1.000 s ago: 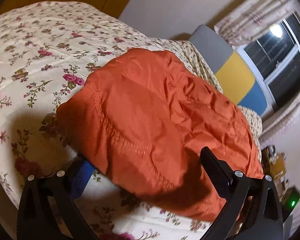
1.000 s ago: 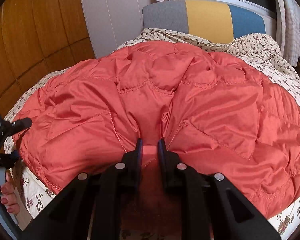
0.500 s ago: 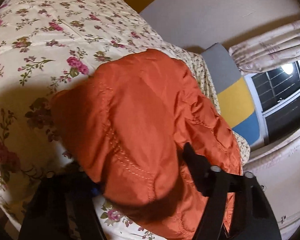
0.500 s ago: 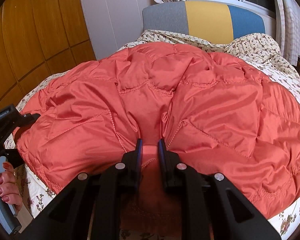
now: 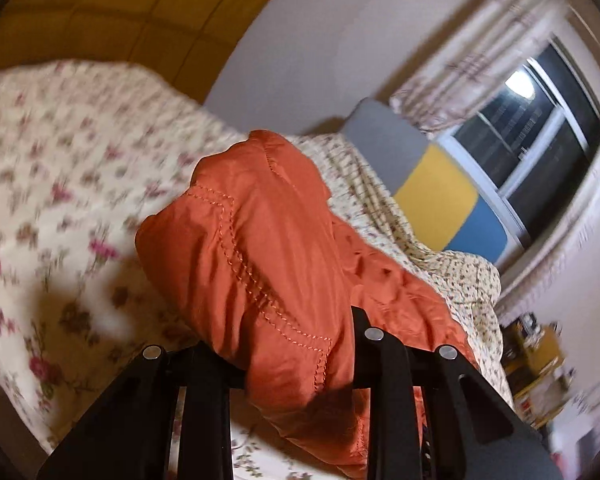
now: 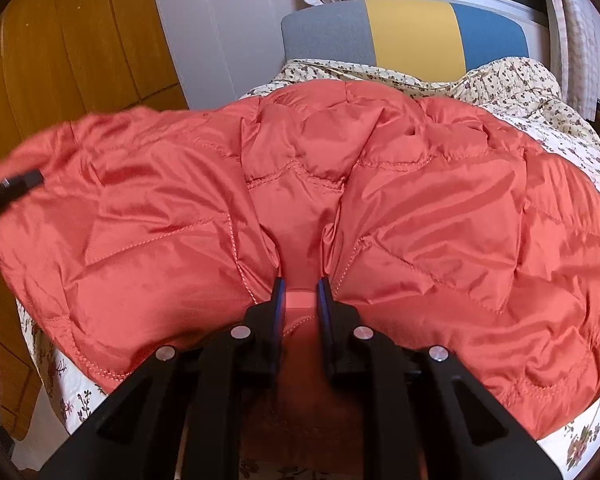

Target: Fold large clothes

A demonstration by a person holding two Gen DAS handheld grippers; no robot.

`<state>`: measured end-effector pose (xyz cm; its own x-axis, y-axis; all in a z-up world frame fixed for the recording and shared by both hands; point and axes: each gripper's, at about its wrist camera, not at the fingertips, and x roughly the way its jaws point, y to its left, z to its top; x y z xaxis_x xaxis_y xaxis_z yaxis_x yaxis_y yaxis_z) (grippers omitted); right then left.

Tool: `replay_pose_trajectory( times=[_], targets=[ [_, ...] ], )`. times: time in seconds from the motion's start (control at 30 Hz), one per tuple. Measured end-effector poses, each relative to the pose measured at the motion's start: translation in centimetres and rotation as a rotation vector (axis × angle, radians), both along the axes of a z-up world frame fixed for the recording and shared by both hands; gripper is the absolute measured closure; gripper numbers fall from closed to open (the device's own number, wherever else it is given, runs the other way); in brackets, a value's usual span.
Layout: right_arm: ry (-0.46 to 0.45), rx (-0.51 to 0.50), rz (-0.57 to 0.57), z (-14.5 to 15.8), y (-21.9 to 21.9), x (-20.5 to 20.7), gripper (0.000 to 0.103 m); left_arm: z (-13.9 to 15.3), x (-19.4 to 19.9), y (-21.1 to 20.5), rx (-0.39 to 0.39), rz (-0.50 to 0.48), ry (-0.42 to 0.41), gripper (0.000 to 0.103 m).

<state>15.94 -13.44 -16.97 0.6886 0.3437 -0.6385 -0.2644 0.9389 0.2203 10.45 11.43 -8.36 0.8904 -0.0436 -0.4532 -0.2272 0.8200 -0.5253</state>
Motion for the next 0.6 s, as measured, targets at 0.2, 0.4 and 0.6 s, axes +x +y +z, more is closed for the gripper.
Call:
replay_pose_trajectory(
  times=[0.2, 0.4, 0.6],
  targets=[
    [0.010, 0.019, -0.001, -0.1, -0.2, 0.3, 0.088, 3.8, -0.5, -4.8, 0.183, -0.113, -0.105, 0.077],
    [0.007, 0.178, 0.012, 0.7, -3.4, -0.6, 0.081, 5.8, -0.9, -10.3, 0.371, -0.228, -0.183, 0.077],
    [-0.065, 0.222, -0.116, 3.7, -9.4, -3.9, 0.061, 6.3, -0.5, -13.8, 0.505, -0.271, -0.196, 0.077]
  ],
)
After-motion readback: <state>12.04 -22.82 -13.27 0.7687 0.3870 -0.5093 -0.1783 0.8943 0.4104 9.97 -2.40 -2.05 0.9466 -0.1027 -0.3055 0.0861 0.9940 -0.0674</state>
